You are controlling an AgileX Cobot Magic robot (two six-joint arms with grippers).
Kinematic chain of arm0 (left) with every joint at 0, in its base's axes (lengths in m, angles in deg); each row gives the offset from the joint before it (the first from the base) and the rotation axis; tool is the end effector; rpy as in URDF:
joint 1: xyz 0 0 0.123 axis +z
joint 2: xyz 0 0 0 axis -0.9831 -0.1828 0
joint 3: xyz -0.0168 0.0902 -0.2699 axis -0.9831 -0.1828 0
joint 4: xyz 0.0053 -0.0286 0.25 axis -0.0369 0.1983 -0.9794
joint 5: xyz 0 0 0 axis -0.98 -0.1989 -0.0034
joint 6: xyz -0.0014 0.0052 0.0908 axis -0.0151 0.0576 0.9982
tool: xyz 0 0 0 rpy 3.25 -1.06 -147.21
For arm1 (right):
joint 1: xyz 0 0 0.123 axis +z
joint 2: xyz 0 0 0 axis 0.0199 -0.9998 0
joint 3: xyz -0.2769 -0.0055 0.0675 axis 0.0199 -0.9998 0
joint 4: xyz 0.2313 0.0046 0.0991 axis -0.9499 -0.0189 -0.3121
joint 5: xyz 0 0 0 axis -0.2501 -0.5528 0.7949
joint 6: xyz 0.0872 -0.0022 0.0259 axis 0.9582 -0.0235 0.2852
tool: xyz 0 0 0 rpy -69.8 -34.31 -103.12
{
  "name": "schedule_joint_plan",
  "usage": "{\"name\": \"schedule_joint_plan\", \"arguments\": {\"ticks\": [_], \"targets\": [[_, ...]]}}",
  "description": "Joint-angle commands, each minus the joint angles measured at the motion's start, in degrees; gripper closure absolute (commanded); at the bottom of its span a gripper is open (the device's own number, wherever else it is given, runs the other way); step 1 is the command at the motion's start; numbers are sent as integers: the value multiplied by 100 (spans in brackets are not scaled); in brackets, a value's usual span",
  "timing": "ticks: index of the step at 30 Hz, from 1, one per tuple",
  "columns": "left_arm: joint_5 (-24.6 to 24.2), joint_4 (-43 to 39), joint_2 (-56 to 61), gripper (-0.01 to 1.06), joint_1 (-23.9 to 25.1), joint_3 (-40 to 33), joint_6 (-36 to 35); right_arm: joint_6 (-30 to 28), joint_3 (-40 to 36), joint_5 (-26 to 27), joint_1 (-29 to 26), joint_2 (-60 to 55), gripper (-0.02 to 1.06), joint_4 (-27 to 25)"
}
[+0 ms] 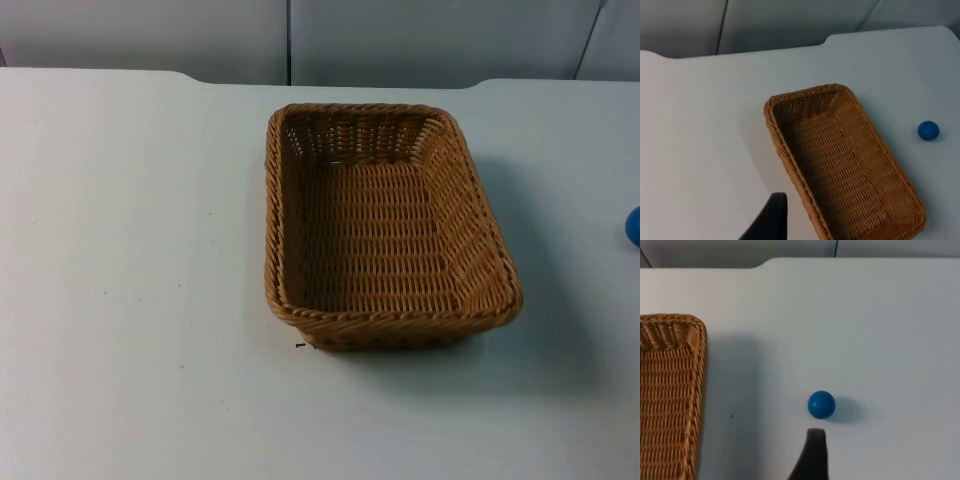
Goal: Pick up the basket with the left hand and place the ball into the basket with the right hand.
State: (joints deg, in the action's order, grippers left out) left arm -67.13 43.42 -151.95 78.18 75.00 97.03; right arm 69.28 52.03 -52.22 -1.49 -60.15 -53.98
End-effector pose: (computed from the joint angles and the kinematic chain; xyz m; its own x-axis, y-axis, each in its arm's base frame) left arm 0.2602 -0.0544 0.3809 -0.6763 0.0010 -0.7366 0.4032 0.8374 -0.3691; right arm 0.2279 -0.0050 0.3978 -0.7084 -0.0362 -0.7049 0.0059 0.9984 -0.0571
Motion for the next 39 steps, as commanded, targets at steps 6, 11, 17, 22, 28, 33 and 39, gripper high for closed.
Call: {"name": "schedule_joint_plan", "arguments": {"ticks": [6,11,17,22,28,33,39], "targets": [[507,559,-1816,1,-209,146,148,-82,49,674,18,-394,31,141],[925,572,-2981,1,-533,321,183,-82,49,1058,18,-452,31,161],[577,688,-4224,1,-717,1010,99,-82,49,1046,18,-766,31,288],[587,665,-4949,1,-921,1518,-52,-82,49,1046,18,-1276,31,278],[535,655,-5480,1,-1055,1937,-328,-82,49,1068,18,-1717,31,278],[605,633,-5862,1,-1282,2134,-352,-92,49,1174,18,-2064,31,266],[790,609,-6084,6,-1386,2134,-636,-92,49,1333,18,-2253,31,134]]}}
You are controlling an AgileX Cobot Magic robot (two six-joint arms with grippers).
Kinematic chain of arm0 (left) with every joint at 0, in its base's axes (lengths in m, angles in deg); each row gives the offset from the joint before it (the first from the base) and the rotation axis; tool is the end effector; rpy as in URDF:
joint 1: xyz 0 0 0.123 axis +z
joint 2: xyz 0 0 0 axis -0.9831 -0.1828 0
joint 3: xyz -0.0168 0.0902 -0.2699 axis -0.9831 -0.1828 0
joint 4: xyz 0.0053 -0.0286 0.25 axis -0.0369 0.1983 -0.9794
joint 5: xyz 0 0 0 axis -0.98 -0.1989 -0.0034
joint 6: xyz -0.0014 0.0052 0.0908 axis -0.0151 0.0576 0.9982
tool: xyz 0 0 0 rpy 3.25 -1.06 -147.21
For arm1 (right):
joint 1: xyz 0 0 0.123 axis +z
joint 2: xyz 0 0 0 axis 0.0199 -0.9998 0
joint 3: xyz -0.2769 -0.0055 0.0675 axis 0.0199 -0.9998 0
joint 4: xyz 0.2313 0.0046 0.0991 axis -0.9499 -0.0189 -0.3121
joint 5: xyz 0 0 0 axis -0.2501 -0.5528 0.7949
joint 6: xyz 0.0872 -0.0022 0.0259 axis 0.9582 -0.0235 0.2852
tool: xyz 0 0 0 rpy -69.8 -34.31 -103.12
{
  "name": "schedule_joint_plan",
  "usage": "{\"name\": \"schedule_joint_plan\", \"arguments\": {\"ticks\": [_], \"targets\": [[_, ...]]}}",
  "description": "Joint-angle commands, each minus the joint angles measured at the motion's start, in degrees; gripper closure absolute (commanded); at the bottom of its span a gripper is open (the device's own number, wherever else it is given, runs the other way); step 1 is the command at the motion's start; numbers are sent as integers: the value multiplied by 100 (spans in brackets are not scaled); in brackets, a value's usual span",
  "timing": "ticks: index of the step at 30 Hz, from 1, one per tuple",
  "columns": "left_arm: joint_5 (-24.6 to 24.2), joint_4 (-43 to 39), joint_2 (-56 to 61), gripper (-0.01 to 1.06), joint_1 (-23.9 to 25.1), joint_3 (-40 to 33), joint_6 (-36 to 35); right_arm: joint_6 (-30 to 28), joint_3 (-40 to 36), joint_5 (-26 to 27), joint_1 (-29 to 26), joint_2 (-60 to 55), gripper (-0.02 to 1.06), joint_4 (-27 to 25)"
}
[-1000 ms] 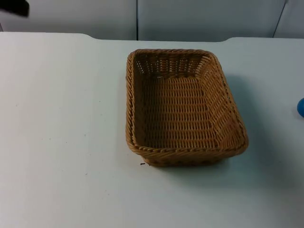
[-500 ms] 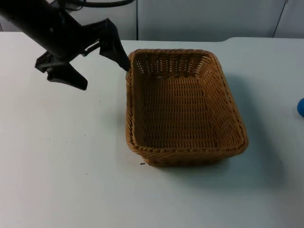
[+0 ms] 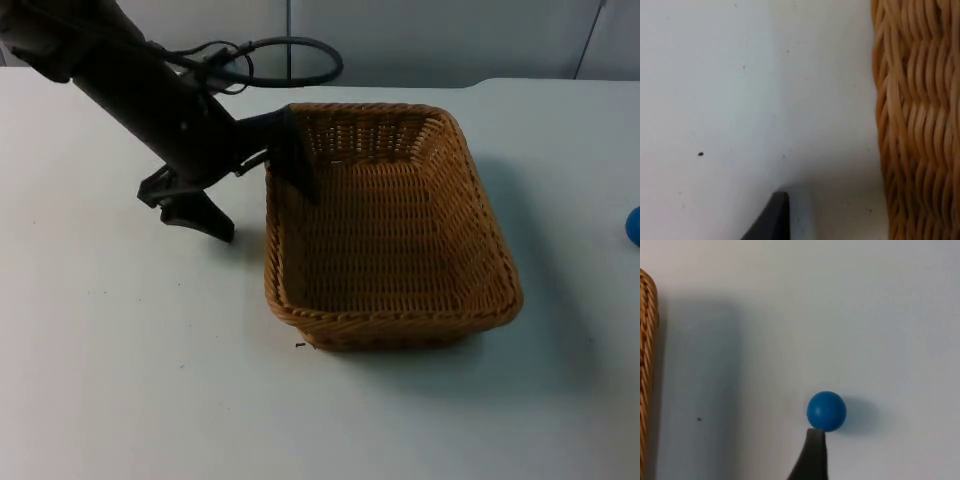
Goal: Pick up the basket with the left hand and place the ball into the basket with the right hand.
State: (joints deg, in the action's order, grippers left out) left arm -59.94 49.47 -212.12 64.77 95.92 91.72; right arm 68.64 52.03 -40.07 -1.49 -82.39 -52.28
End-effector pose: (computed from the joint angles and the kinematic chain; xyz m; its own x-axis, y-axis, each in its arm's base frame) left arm 0.4303 -0.1627 0.0932 -0.9844 0.0219 -0.1745 0.1189 0.8139 -0.5687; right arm 0.3319 -0.0069 0.3005 -0.8201 -0.0761 -0.5671 -0.0299 0.9955 -0.0903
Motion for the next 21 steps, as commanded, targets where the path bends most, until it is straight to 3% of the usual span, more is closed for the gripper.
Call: {"name": "schedule_joint_plan", "arguments": {"ticks": [1,4,5,9,10,13,21], "targets": [[18,15,-123,11,-67,42,-120,-28,49,133,18,-53,31,-36],[0,38,-253,38,-111,42,-120,-28,49,186,18,-57,31,-51],[0,38,-253,38,-111,42,-120,-28,49,186,18,-57,31,-51],[111,183,-267,81,-111,42,-103,-17,49,211,18,-57,31,-51],[111,183,-267,81,-111,42,-103,-17,49,211,18,-57,31,-51],[222,380,-267,105,-111,42,-103,-17,49,211,18,-57,34,-51],[222,408,-208,105,-111,42,-296,-94,49,-63,-55,-279,39,-128]]}}
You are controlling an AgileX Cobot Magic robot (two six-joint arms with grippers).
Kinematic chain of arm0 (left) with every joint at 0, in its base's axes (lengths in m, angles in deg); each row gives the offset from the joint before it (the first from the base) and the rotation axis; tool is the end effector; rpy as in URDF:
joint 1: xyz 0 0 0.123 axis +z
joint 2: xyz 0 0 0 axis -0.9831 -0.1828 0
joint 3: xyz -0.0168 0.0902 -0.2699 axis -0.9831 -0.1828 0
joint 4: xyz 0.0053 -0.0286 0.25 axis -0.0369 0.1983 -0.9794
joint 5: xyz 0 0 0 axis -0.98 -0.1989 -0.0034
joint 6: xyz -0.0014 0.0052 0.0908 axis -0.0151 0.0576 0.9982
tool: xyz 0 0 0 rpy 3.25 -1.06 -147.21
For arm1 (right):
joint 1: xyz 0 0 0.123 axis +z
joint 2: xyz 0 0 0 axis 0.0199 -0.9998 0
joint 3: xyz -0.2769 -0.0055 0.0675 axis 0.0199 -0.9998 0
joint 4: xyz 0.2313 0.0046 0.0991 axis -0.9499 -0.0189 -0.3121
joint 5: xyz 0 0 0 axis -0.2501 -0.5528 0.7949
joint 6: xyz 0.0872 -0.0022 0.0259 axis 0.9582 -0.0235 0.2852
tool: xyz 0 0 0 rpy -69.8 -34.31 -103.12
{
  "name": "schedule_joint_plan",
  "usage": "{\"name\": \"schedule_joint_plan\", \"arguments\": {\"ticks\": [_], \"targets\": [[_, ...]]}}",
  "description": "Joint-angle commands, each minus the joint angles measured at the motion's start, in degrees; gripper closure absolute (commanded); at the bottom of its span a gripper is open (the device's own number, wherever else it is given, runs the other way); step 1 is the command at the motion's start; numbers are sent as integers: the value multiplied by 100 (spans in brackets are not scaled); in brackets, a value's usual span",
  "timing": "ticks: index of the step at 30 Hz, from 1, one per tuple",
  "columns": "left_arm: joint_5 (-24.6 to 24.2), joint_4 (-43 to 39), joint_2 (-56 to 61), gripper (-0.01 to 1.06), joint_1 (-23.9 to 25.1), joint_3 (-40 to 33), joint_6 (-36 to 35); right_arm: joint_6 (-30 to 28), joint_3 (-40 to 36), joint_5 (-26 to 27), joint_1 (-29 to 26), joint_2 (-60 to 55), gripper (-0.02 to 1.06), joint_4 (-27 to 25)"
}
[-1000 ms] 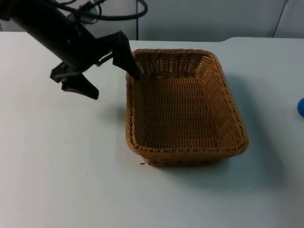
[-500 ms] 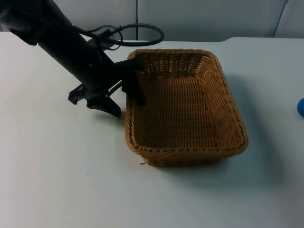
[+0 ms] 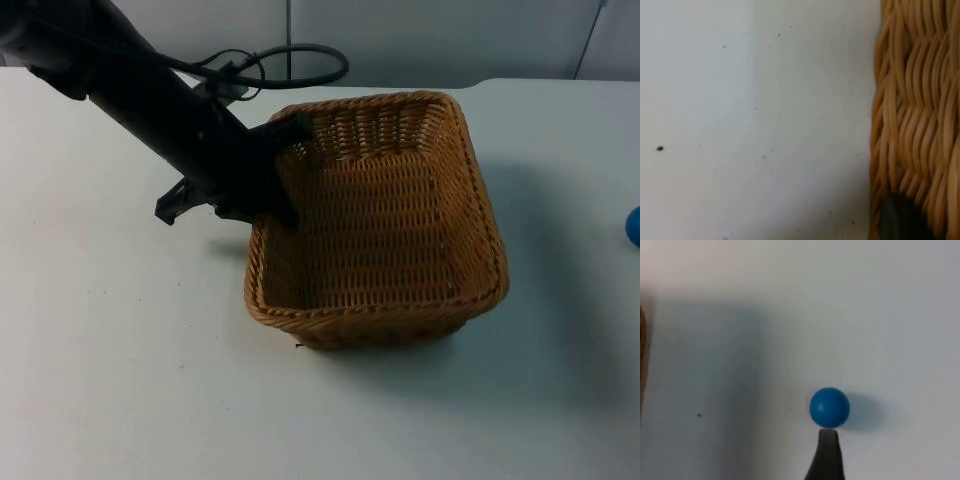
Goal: Pick up the basket with the left hand and place the ball into the basket with the right hand.
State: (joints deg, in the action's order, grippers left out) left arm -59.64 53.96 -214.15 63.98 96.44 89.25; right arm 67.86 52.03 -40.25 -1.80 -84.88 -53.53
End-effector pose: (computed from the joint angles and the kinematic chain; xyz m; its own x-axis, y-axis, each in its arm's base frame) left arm 0.4306 -0.1723 0.0821 -0.9922 -0.0577 -0.1109 0.0234 0.7857 -0.6182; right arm 0.3390 -0.0074 0.2857 -0.8459 -0.0689 -0.5289 -0.0344 0.9966 -0.0748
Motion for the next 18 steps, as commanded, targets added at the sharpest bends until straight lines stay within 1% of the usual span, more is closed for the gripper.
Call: {"name": "schedule_joint_plan", "arguments": {"ticks": [1,2,3,5,6,7,8,10,12,13,14,15,18], "targets": [[192,-40,-7,105,-32,-10,-66,-165,49,-71,-106,-174,39,-197],[180,-40,-3,105,-32,-10,-109,-560,61,-71,-228,-389,39,-641],[180,-40,-3,105,-32,-10,-109,-560,61,-71,-228,-389,39,-641],[167,-40,-3,105,-32,-10,-178,-1055,253,-322,-375,-834,38,-1202],[167,-40,-3,105,-32,-10,-196,-1149,423,-479,-403,-1089,36,-1253],[167,-40,-3,105,-32,-10,-265,-1149,615,-620,-403,-1293,33,-1186],[167,-40,-3,105,-32,-10,-265,-1149,615,-620,-403,-1293,33,-1186],[167,-50,-3,105,-32,-10,-297,-1149,940,-732,-390,-1699,30,-1115],[156,-50,-3,105,-32,-10,-297,-1149,1183,-755,-390,-1968,31,-1066],[156,-50,-3,105,-32,-10,-297,-1149,1183,-755,-390,-1968,31,-1066],[133,-50,-3,105,-32,-10,-328,-1133,1295,-833,-390,-2175,31,-936],[133,-62,-3,105,-32,-10,-328,-1093,1344,-886,-390,-2289,32,-804],[133,-62,-3,105,-32,-10,-328,-1067,1344,-810,-400,-2516,32,-767]]}}
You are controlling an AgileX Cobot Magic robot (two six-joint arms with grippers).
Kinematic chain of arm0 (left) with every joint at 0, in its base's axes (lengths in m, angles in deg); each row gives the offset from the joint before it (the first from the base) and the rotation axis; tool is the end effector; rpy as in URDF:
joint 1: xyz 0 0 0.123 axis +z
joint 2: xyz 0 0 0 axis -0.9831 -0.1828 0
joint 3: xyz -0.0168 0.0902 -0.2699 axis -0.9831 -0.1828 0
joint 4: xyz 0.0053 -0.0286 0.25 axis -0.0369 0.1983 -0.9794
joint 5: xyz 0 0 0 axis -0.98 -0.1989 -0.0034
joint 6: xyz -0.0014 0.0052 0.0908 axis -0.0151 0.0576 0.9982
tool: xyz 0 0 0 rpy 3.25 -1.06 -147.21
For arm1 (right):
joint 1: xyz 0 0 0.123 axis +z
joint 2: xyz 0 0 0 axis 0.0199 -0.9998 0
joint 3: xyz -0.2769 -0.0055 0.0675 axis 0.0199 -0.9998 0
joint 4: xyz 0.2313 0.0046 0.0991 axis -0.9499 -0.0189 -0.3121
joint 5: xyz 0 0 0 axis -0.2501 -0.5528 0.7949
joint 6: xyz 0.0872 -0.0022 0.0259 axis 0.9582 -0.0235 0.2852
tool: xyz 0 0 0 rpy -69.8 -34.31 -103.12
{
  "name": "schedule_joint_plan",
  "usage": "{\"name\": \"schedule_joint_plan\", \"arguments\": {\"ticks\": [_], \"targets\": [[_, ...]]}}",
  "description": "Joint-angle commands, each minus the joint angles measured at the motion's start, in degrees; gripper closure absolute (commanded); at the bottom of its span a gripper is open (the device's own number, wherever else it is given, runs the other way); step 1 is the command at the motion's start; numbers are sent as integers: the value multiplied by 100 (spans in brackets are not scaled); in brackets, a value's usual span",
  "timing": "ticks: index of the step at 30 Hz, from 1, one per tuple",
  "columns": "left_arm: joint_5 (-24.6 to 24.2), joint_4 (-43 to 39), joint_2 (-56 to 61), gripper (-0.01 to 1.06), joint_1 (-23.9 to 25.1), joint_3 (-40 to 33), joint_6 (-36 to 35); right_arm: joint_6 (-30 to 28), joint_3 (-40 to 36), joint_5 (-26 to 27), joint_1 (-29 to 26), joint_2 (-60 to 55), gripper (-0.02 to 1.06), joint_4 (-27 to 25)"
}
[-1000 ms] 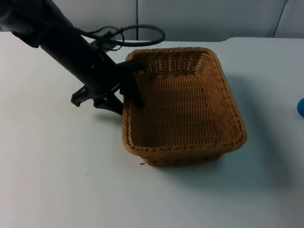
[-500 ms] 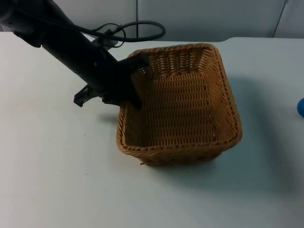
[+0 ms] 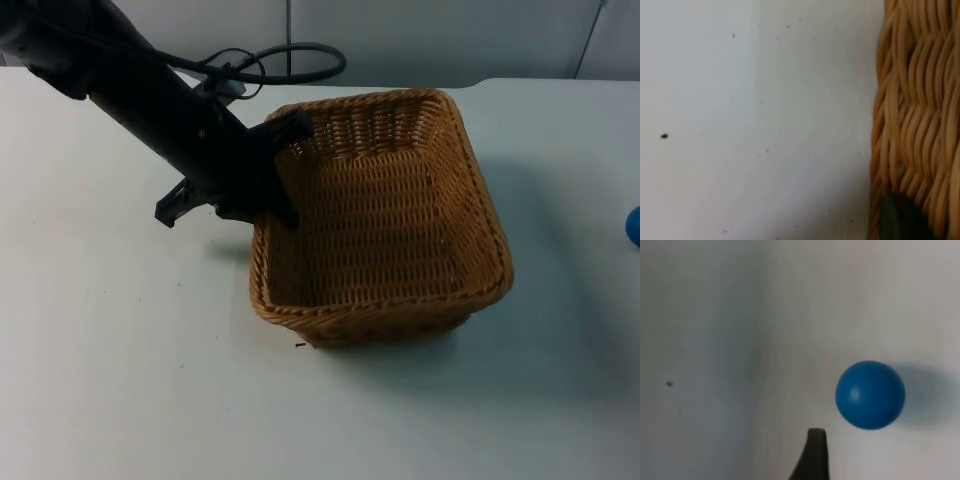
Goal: Pick up the basket with the left hand and place the ball into the basket with the right hand.
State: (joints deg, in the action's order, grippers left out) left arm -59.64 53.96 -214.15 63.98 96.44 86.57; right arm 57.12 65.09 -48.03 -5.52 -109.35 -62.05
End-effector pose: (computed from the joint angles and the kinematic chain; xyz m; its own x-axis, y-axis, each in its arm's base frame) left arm 0.4306 -0.1723 0.0821 -0.9922 -0.0944 -0.0818 -0.0230 0.7821 -0.6227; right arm 0.4101 -0.0249 0.1830 -0.9676 -0.0919 -0.2350 -0.1019 0.9943 0.0307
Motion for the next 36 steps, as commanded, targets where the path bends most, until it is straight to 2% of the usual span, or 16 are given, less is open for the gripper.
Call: {"name": "schedule_joint_plan", "arguments": {"ticks": [1,9,15,19,23,26,27,29,36], "targets": [[144,-62,-3,105,-32,-10,-59,6,37,47,-28,-176,32,85],[168,-62,-3,105,-32,-10,-59,-63,37,172,-16,-729,33,61],[167,-86,-3,105,-32,-10,-59,-63,37,650,21,-962,34,38],[167,-101,-3,105,-32,-10,-59,-63,48,685,21,-1088,38,48],[156,-97,-3,105,-32,-10,-59,-63,51,694,21,-1232,52,-8],[148,-124,-3,105,-32,-10,-59,-63,51,819,21,-1285,81,-74],[148,-124,-3,105,-32,-10,-59,-63,51,819,21,-1285,81,-74],[148,-124,-3,105,-32,-10,-59,-63,51,889,21,-1260,105,-74],[100,-123,-3,105,-32,-10,-59,-72,51,721,54,-597,105,-98]]}}
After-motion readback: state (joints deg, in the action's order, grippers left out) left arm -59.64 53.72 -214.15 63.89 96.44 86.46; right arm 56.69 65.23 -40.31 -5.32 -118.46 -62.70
